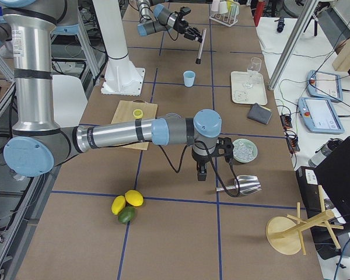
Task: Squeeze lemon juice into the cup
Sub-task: 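Carry the muddler with the left gripper over the blue cup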
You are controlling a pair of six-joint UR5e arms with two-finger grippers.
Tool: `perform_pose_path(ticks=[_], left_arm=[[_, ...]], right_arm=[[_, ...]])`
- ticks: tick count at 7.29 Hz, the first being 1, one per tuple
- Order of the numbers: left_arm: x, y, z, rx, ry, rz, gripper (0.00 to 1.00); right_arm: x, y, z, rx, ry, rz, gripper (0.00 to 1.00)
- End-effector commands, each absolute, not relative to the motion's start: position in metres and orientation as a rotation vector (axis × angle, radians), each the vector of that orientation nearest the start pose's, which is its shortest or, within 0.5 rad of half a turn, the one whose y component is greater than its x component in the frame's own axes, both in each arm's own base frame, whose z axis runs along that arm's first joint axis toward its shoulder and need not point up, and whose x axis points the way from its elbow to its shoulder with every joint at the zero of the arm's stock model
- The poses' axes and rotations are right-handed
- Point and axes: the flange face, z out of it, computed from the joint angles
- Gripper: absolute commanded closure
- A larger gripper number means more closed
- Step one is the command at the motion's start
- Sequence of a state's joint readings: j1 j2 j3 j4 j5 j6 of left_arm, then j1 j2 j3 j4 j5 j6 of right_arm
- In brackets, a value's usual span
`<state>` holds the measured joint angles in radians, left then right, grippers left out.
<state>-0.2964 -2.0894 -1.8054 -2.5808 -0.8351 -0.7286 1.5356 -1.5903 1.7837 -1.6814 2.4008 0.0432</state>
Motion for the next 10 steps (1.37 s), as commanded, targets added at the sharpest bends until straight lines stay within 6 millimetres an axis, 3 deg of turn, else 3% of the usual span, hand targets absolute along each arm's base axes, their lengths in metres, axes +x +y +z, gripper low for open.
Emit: perform_pose_path(ticks=[1,3,6,10], left_arm=[[0.494,-0.339,0.158,1.318,1.08,-0.215,1.0],[0.515,-0.344,0.161,1.331,1.033,-0.169,1.0],[0.519,-0.343,0.17,1.324,1.02,-0.153,1.0],[0.538,-0.318,0.176,1.296,1.042,-0.117,1.0]], right_arm=[[0.044,-0.483,0.574,0.041,-0.832,-0.025,0.0],[0.043,-0.483,0.574,0.041,-0.833,-0.025,0.0],[0.044,-0.483,0.573,0.042,-0.832,-0.025,0.0],[0.044,-0.483,0.571,0.047,-0.832,-0.027,0.0]])
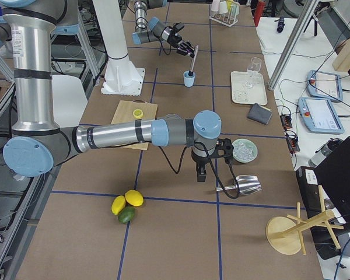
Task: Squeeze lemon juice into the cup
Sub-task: 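Push the muddler down into the cup onto the lemon slice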
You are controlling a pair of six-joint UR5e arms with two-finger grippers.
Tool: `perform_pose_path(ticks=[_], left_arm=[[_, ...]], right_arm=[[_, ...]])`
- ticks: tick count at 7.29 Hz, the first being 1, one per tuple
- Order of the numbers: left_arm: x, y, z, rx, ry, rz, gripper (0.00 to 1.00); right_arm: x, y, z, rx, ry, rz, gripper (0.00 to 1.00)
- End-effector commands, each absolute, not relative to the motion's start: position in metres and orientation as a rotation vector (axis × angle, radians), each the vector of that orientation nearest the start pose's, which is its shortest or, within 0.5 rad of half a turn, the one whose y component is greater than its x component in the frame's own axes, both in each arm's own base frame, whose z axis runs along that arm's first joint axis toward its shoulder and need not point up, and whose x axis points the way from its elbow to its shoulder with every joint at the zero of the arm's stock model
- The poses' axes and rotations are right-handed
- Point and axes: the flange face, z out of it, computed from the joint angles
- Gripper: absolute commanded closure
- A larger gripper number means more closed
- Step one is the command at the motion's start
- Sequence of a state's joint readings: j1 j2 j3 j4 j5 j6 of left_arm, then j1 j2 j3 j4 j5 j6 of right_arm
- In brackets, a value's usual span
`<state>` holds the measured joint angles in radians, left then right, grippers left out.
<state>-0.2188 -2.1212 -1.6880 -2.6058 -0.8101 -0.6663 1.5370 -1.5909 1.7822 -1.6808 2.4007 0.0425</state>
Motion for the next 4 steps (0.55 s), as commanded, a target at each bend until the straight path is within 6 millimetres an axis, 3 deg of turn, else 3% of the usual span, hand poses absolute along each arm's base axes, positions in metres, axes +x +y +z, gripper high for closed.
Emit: perform_pose_path(ticks=[1,4], left_arm=[[0.544,-0.315,0.181,1.289,1.039,-0.106,1.0],[0.557,-0.318,0.198,1.288,1.039,-0.106,1.0]], right_arm=[[0.044,-0.484,0.571,0.048,-0.832,-0.028,0.0],[0.044,-0.483,0.571,0.047,-0.832,-0.027,0.0]])
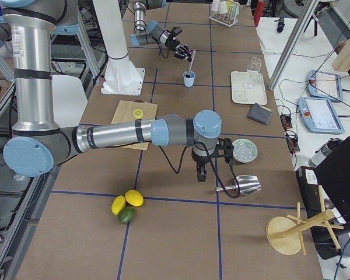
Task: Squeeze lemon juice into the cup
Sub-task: 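Push the muddler down into the cup onto the lemon slice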
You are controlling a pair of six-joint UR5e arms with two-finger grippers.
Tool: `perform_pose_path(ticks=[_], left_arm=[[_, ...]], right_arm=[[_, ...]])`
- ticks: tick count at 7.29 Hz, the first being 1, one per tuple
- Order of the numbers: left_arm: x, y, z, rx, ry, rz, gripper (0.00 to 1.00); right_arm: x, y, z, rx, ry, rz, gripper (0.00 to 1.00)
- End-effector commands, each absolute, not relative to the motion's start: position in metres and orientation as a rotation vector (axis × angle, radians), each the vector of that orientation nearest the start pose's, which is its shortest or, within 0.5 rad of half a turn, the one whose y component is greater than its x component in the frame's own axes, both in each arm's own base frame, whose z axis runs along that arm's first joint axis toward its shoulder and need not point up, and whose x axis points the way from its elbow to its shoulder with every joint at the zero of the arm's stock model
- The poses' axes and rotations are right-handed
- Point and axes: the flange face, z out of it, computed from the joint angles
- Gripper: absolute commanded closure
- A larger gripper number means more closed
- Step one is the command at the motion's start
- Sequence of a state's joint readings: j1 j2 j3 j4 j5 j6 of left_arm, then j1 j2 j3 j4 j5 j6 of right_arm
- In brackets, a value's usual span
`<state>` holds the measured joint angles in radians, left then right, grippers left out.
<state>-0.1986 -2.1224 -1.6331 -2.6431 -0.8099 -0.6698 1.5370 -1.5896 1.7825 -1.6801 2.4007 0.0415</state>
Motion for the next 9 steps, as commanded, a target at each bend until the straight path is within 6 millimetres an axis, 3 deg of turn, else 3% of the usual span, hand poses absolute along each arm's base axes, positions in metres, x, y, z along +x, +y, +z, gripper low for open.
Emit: perform_pose_path(ticks=[1,4,6,8,9], left_arm=[[0.557,-0.318,0.199,1.288,1.038,-0.105,1.0],[0.549,-0.317,0.188,1.299,1.055,-0.111,1.0],[0.514,-0.313,0.156,1.388,1.055,-0.074,1.0],[0.484,-0.318,0.144,1.435,1.052,-0.072,1.0],[0.458,-0.339,0.14,1.451,1.093,-0.017,1.0]], right_arm=[[0.044,-0.483,0.571,0.047,-0.832,-0.027,0.0],[0.044,-0.483,0.571,0.047,-0.832,-0.027,0.0],[0.044,-0.483,0.571,0.048,-0.83,-0.028,0.0],[0.044,-0.483,0.572,0.047,-0.829,-0.027,0.0],[0.044,-0.484,0.57,0.051,-0.827,-0.03,0.0]])
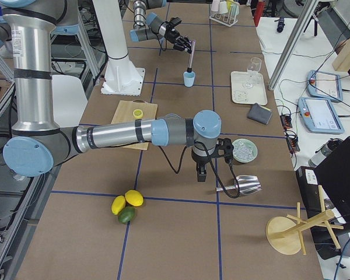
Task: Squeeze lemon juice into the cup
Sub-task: 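Push the muddler down into the cup onto the lemon slice, then lift the muddler up out of the blue cup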
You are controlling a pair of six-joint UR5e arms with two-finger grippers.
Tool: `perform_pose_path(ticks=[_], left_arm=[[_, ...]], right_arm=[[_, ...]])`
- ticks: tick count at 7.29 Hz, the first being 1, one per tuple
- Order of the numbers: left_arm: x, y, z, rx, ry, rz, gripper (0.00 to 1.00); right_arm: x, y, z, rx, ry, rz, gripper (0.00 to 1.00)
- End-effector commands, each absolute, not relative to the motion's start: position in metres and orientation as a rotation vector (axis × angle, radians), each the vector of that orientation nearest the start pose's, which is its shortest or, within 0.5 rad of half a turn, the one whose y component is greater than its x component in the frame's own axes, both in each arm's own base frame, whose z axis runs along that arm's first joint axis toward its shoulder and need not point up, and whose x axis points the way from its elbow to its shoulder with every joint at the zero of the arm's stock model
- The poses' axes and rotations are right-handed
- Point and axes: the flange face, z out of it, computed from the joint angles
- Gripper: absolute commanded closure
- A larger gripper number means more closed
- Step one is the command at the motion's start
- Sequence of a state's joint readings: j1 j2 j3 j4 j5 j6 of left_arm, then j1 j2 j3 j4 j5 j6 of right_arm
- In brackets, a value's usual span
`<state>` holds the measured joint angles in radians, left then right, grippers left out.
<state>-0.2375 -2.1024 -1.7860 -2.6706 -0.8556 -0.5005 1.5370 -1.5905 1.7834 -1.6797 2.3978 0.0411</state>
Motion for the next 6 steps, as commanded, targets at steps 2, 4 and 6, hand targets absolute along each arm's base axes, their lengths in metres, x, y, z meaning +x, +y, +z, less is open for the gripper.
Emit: perform_pose_path(ticks=[2,4,6], left_arm=[[0.412,-0.385,0.164,1.413,1.147,0.139,1.0],[0.33,-0.449,0.205,1.185,1.269,0.379,1.0],[0.242,-0.472,0.272,0.936,1.274,0.498,1.0]], right_arm=[[0.044,-0.484,0.567,0.058,-0.827,-0.033,0.0],[0.044,-0.485,0.563,0.063,-0.829,-0.035,0.0],[0.044,-0.484,0.562,0.066,-0.829,-0.035,0.0]])
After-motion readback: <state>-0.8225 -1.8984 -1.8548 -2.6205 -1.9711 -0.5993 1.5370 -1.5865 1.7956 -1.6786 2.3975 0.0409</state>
